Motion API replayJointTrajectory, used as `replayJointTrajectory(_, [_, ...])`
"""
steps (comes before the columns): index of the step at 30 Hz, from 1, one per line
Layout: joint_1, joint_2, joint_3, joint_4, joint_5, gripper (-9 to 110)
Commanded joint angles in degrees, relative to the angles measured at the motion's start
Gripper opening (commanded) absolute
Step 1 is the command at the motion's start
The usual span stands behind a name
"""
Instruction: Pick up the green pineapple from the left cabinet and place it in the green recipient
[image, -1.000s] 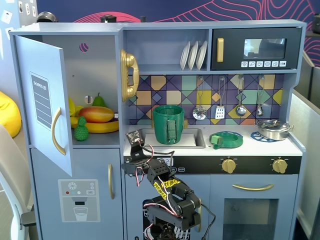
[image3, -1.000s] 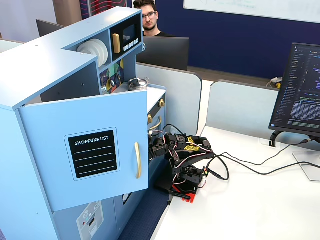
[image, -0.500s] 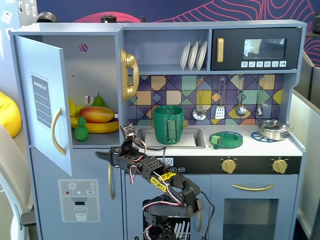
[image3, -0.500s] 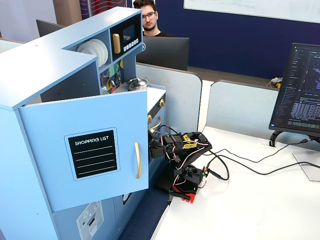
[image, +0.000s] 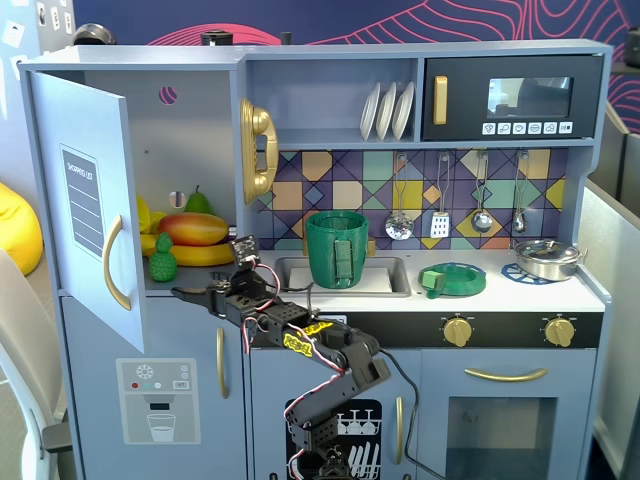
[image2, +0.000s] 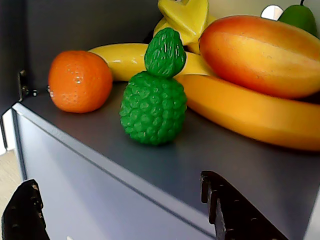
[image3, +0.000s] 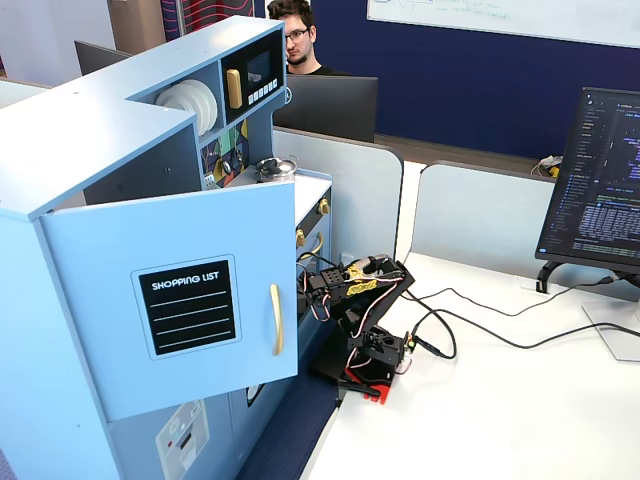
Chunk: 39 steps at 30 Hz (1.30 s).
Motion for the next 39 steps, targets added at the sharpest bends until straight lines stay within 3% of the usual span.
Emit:
replayJointTrajectory(1, [1.0,-4.0,-6.9,-3.5,-0.8,35])
replayJointTrajectory(39, [0.6,-39.0,-36.0,-10.5,-2.4,34])
